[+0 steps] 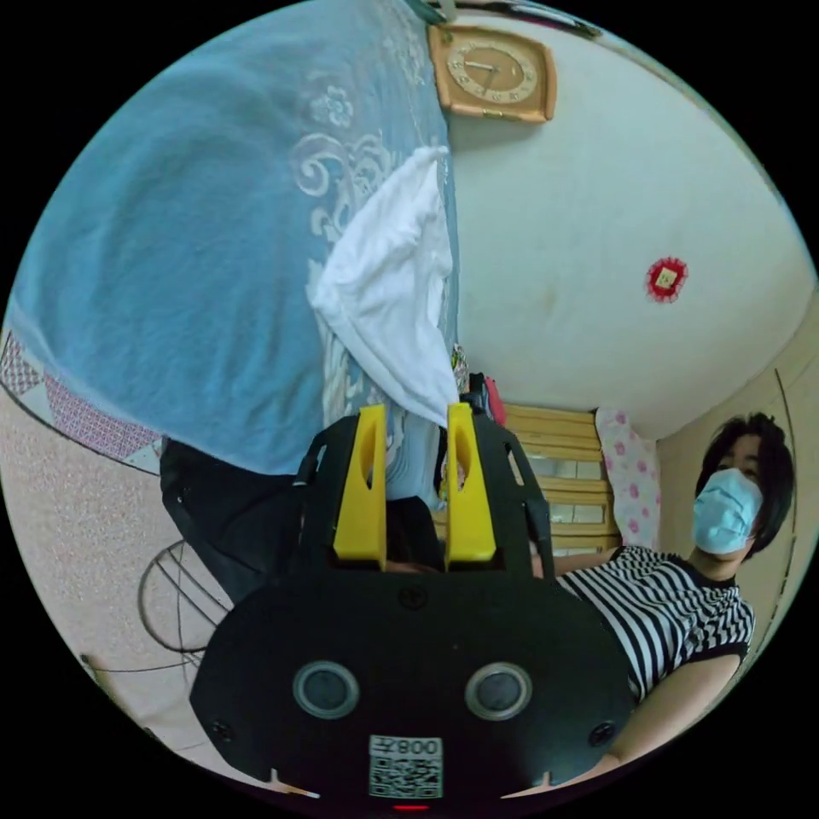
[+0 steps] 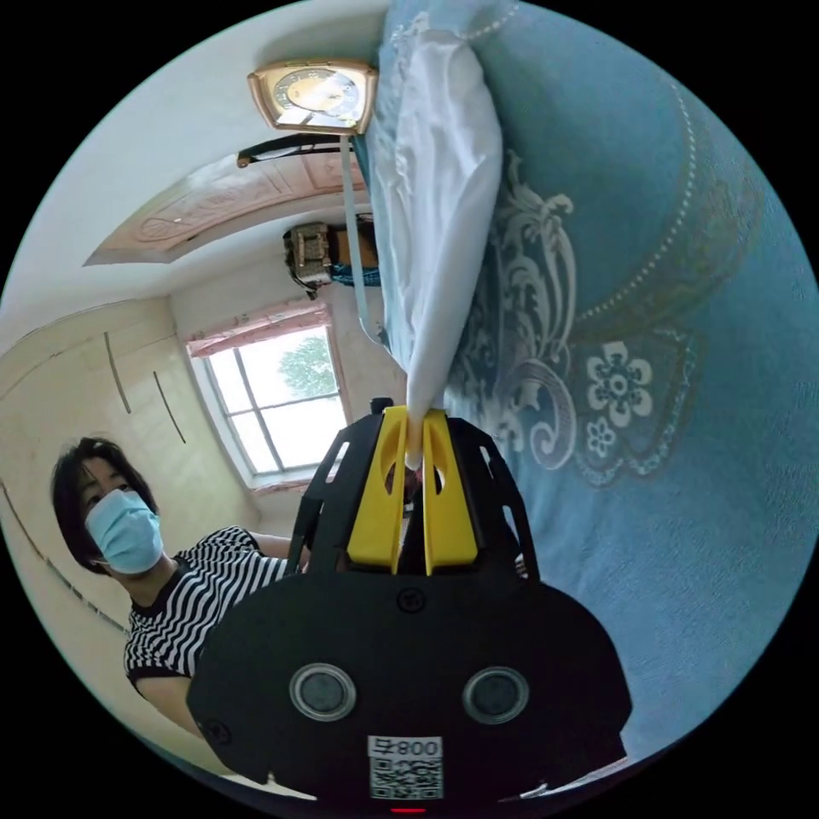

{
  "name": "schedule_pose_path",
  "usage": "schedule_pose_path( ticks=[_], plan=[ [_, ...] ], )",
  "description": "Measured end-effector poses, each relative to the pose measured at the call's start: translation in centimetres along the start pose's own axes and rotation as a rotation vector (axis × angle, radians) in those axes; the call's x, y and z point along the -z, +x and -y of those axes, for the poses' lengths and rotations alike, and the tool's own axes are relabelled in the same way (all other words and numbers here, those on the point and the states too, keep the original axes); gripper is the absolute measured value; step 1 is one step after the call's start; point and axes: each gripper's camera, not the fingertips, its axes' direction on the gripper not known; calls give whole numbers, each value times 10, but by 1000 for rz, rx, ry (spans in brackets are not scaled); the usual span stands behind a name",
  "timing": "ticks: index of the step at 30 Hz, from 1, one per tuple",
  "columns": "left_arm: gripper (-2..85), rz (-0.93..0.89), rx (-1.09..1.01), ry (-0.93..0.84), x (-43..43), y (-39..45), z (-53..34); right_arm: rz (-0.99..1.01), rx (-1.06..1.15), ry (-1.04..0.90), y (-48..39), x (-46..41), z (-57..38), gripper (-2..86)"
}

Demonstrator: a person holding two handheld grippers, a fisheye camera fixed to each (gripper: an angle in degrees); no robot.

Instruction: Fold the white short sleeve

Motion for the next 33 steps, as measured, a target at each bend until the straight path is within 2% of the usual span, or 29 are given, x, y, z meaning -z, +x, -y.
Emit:
schedule_pose_path(
  ticks=[7, 15, 21, 26, 33],
  plan=[
    [123, -190, 78, 156, 11, -45, 13, 45, 78, 13, -15, 25, -14, 24],
    [119, -276, 139, 269, -1, -84, 20, 74, 119, 32, -20, 56, -42, 22],
    [52, -288, 164, 403, -10, -114, 24, 35, 118, 31, -14, 79, -76, 21],
    [39, -157, 80, 343, -30, -109, 5, 47, 102, 77, -2, 109, -124, 19],
    [36, -162, -91, 250, -64, -97, -48, 61, 145, 135, -4, 159, -240, 17]
  ],
)
